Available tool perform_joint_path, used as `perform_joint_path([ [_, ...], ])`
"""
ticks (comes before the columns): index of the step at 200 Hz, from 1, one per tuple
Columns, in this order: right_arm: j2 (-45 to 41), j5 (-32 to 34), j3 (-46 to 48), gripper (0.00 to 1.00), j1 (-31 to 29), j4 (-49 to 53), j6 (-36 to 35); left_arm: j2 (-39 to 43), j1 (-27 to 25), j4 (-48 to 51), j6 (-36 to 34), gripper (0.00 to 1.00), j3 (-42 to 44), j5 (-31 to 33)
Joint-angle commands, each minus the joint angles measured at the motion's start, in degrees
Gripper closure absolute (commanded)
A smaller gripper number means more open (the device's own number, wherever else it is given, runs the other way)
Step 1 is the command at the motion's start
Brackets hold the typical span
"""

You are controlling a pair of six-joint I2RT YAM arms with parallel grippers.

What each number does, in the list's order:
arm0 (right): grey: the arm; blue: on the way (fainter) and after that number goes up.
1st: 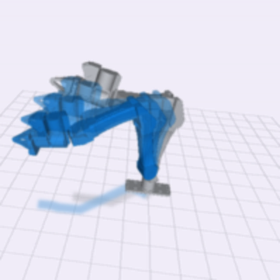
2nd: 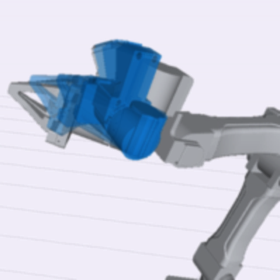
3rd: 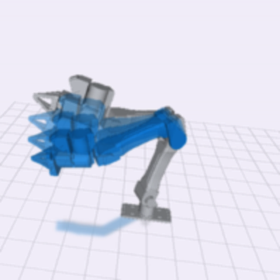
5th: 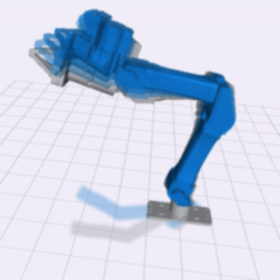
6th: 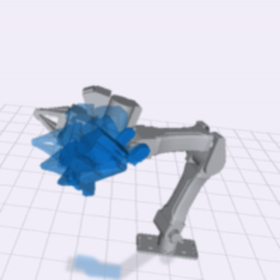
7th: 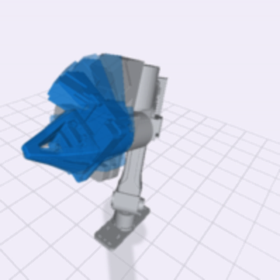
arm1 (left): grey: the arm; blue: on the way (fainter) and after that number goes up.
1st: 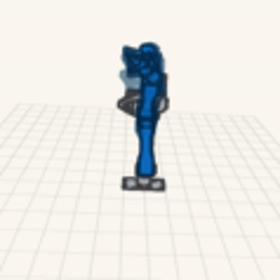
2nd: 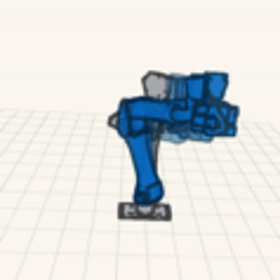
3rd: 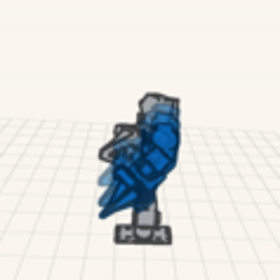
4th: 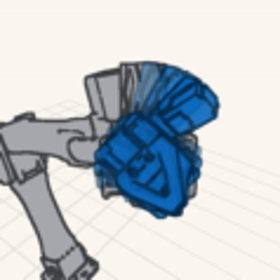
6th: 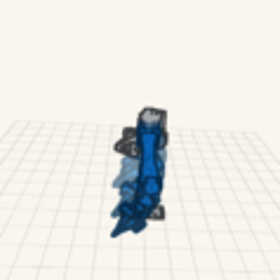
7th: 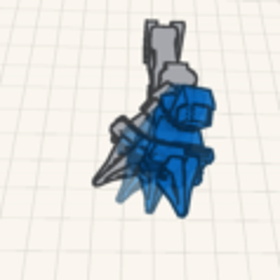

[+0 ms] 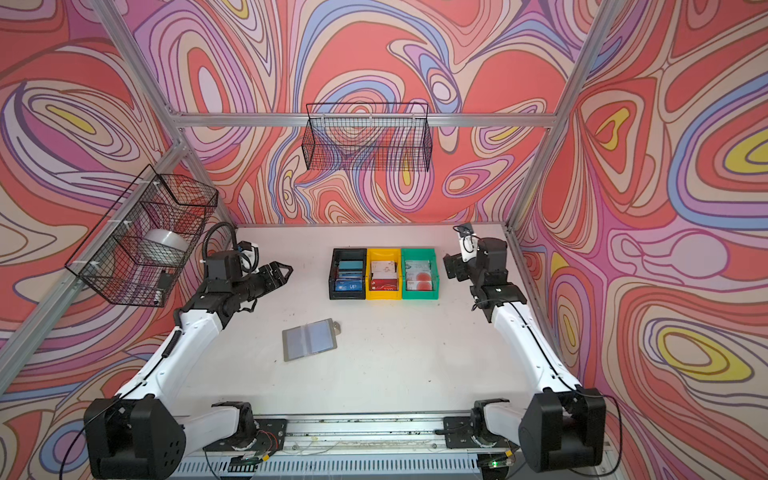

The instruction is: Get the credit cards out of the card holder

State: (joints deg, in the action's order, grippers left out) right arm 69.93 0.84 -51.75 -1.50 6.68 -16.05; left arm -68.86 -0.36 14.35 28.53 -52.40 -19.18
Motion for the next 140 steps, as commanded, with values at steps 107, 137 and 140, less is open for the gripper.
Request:
perform_joint_path([
  [107, 24.5, -6.8, 19.7, 0.02, 0.7, -48.2, 13.1, -4.3, 1.2, -34.2, -16.4, 0.04, 17.7, 26.5],
  [137, 25.0, -4.9, 19.3, 0.02, 0.7, -48.3, 13.7, -7.7, 1.3, -40.9, -19.1, 0.04, 20.3, 30.2],
  [140, 24.9, -4.3, 19.4, 0.02, 0.7, -48.4, 13.8, -8.0, 1.5, -41.2, -19.0, 0.04, 20.2, 30.4],
])
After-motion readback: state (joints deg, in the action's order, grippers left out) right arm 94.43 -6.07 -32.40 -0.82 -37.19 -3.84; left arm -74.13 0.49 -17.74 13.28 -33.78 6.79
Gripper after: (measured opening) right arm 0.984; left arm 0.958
